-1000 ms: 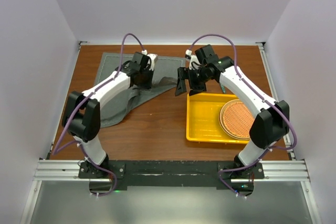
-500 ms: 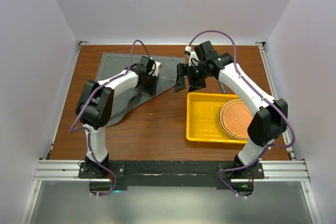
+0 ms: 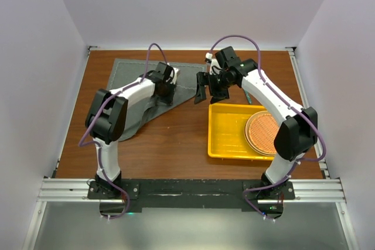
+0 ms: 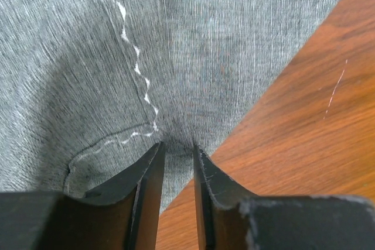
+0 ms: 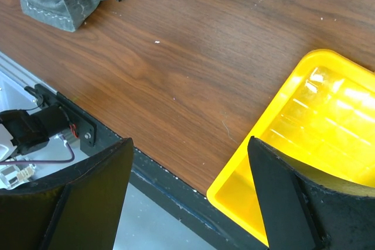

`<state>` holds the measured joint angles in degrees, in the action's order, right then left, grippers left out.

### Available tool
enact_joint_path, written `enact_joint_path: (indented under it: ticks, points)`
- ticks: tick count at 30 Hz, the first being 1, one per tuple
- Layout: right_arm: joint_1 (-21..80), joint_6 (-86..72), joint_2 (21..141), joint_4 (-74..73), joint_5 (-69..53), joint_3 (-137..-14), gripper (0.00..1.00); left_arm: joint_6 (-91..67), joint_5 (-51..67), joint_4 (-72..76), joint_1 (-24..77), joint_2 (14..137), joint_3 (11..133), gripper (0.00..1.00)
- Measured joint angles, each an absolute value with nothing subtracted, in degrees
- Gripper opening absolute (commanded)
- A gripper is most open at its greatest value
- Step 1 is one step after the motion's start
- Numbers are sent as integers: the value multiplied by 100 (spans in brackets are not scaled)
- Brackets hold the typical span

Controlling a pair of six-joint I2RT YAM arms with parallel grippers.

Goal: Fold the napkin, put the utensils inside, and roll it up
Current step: Flatten the napkin out

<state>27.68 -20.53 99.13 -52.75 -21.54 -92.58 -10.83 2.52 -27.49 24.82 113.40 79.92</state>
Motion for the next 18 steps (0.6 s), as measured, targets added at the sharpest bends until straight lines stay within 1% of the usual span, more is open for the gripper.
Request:
enact_joint_path:
  ticks: [5,8,9,12,18]
  points:
    - [2762,-2051,9950,-5310,-2154,-9310,83,-1083,215,-2714,2482,11454,8060,31]
    - [2757,-2047,9981,-5319,-2156,-9389,83,-1066,191,-2683,2482,11535,8060,17]
    - [2755,-2047,9988,-5319,-2156,-9402,83,-1041,165,-2681,2482,11535,8060,11]
    - [2746,-2043,9988,-5325,-2156,-9415,83,-976,97,-2711,2477,11542,8097,1]
    - [2735,-2029,10003,-5330,-2158,-9480,83,-937,82,-2923,2477,11520,8372,0]
